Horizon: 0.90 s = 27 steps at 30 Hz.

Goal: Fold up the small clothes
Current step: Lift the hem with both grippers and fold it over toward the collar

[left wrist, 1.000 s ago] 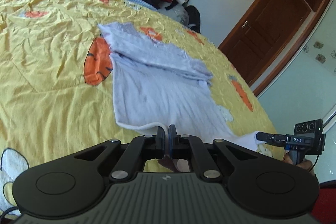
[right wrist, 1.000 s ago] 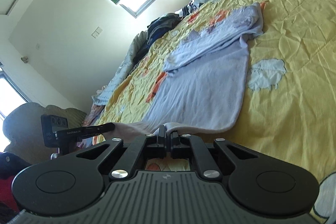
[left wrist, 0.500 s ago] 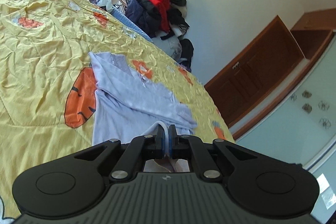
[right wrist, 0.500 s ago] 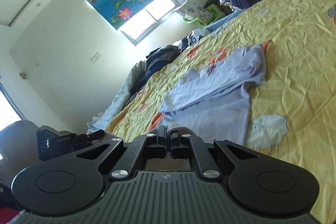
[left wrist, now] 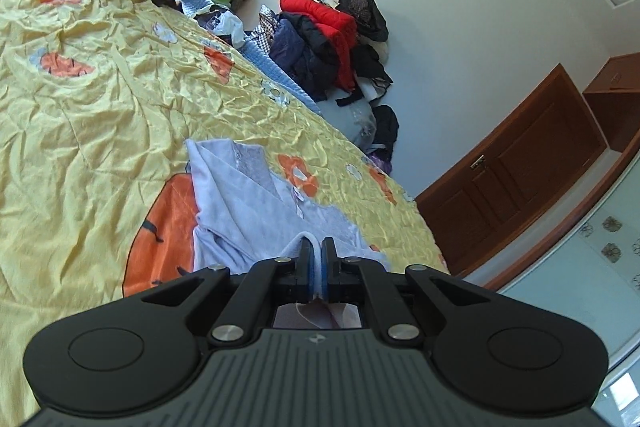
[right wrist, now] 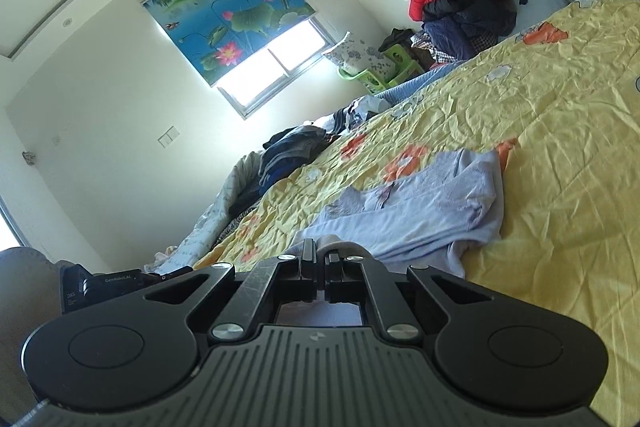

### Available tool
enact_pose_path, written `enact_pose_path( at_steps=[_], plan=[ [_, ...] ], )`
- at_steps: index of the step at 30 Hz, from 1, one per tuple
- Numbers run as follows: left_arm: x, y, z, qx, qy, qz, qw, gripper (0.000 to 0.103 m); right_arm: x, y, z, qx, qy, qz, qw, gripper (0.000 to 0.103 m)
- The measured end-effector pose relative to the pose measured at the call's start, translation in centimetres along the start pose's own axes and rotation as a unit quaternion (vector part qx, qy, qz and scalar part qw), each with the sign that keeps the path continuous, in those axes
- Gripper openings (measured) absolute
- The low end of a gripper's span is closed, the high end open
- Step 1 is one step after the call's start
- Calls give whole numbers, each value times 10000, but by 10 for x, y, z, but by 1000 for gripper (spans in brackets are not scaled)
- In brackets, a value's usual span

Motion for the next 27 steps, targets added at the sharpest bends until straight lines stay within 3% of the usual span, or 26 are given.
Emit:
enact_pose_path(
  at_steps=[10,19,27],
  plan=[
    [7,-6,-27,188,29,-120,9997,4,8,-13,-25,-240,-30,30,9997,9],
    [14,3,-47,424,-49,151,9990,4,16,-27,-44,-329,-102,-84,9994,9],
    [15,3,-63,665,15,109,9977,4,15,-43,-57,-404,-88,-293,9987,9]
  ],
)
Point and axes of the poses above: each gripper's, at about its wrist camera, not at the fingertips, and z roughly against the way its jaws point, y to its left, x to its top, the point moved 1 cm from there along -z, roughly the way its jaws point, and after that the axes turned 6 degrees about -y, right-handed, at the moved point
